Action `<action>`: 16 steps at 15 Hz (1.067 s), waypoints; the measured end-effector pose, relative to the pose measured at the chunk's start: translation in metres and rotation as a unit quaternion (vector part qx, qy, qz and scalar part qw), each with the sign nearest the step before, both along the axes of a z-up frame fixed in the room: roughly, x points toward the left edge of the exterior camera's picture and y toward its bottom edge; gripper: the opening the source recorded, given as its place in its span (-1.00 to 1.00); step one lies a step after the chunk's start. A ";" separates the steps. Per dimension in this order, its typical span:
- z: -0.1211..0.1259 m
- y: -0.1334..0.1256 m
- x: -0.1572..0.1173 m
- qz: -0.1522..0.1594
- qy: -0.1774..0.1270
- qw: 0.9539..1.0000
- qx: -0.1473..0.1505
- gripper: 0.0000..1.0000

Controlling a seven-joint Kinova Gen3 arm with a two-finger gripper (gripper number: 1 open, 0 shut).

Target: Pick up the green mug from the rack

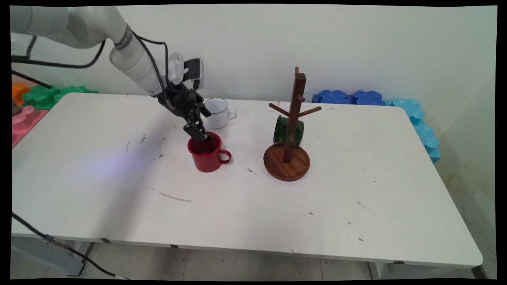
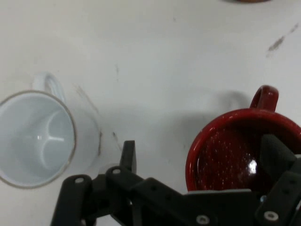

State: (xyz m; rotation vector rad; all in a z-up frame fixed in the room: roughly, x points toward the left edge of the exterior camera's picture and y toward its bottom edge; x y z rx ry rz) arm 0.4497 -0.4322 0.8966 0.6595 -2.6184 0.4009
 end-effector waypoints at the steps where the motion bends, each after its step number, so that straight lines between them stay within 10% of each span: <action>1: 0.005 -0.001 0.001 -0.005 0.005 1.000 -0.004 1.00; 16: 0.007 -0.053 0.006 -0.039 0.098 0.993 -0.044 1.00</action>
